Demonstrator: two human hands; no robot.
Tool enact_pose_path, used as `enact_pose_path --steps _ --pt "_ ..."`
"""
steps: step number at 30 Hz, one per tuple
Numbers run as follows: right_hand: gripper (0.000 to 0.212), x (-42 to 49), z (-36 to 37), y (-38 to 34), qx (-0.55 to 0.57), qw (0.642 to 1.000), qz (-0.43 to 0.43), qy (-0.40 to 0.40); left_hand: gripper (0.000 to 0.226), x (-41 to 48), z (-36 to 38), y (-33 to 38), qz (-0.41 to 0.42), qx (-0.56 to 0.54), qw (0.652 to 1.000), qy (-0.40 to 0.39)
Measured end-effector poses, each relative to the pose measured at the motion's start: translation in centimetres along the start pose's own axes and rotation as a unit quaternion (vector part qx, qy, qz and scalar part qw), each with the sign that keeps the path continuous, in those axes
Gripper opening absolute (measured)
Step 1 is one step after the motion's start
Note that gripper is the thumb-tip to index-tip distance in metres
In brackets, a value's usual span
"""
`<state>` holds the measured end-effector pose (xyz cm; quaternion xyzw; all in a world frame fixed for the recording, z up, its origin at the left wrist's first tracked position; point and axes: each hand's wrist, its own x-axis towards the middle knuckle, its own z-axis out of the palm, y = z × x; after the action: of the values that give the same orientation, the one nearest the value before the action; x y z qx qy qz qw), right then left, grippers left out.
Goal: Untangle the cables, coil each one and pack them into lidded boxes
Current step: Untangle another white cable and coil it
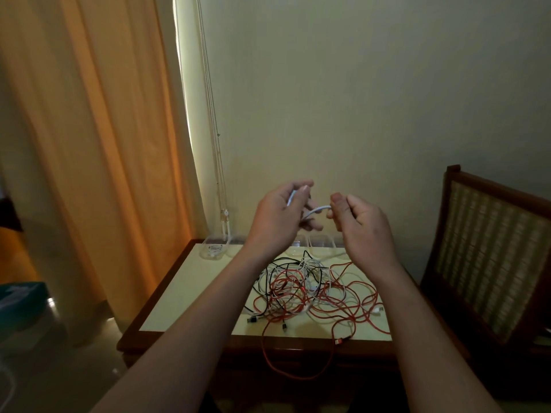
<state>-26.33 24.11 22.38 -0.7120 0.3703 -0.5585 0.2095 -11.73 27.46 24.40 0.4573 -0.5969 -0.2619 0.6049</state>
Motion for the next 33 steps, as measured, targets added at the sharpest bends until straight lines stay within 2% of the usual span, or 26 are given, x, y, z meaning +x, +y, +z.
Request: enact_pose_path --steps 3,6,9,12,17,20,25,28,33 --pt "0.035 -0.1 0.0 -0.5 0.024 1.000 -0.008 -0.002 0.026 0.1 0.1 -0.4 -0.018 0.007 0.999 -0.040" --pt "0.027 -0.1 0.1 -0.5 0.047 0.999 -0.001 0.008 0.026 0.3 0.2 -0.2 -0.068 -0.084 0.993 -0.053" --pt "0.034 -0.1 0.5 -0.3 0.041 0.999 0.022 0.028 0.032 0.3 -0.1 0.4 -0.105 -0.177 0.976 -0.077" --pt "0.034 -0.2 0.9 -0.5 0.045 0.998 0.041 0.013 0.040 0.2 -0.2 0.8 -0.124 -0.235 0.959 -0.100" --pt "0.034 -0.6 1.3 -1.6 0.075 0.997 0.030 -0.007 0.024 0.2 -0.4 1.1 -0.150 -0.318 0.928 -0.124" --pt "0.037 -0.5 1.4 -1.8 0.077 0.997 0.031 -0.002 0.024 0.1 -0.5 1.2 -0.161 -0.343 0.916 -0.128" --pt "0.043 -0.6 1.0 -2.5 0.096 0.994 0.037 -0.041 0.020 0.1 -0.8 1.2 -0.158 -0.384 0.900 -0.136" --pt "0.050 -0.4 0.8 -2.3 0.099 0.994 0.045 -0.032 0.020 -0.1 -0.7 1.2 -0.155 -0.362 0.910 -0.131" --pt "0.039 -0.4 0.9 -2.5 0.096 0.995 0.037 -0.018 0.021 -0.1 -0.7 1.5 -0.154 -0.342 0.918 -0.132"
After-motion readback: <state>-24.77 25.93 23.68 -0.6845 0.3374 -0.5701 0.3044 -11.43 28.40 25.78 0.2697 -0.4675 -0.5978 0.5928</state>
